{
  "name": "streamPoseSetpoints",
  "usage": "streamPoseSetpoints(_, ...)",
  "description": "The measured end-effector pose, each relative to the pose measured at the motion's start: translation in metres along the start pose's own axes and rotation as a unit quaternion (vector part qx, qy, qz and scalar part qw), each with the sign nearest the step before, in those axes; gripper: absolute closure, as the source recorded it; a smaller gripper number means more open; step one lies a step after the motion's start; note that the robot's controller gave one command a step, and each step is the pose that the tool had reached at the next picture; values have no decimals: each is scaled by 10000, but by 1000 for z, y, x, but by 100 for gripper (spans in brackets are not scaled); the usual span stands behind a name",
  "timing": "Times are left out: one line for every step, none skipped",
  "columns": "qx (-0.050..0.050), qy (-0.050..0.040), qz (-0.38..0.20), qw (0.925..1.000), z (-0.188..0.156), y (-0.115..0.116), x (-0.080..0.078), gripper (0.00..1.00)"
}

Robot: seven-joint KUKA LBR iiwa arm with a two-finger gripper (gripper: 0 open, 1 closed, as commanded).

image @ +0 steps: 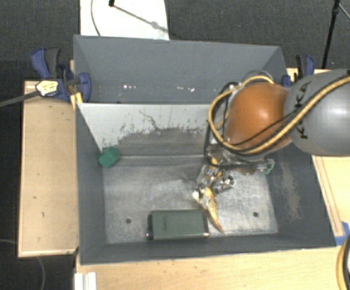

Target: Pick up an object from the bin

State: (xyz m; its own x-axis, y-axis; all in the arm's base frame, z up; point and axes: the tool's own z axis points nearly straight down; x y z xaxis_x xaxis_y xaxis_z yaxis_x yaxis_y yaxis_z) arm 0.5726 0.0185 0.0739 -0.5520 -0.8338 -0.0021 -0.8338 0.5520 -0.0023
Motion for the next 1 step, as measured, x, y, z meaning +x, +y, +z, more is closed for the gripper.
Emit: streamPoseSetpoints(-1, -3, 4, 10000, -1, 0, 0, 100)
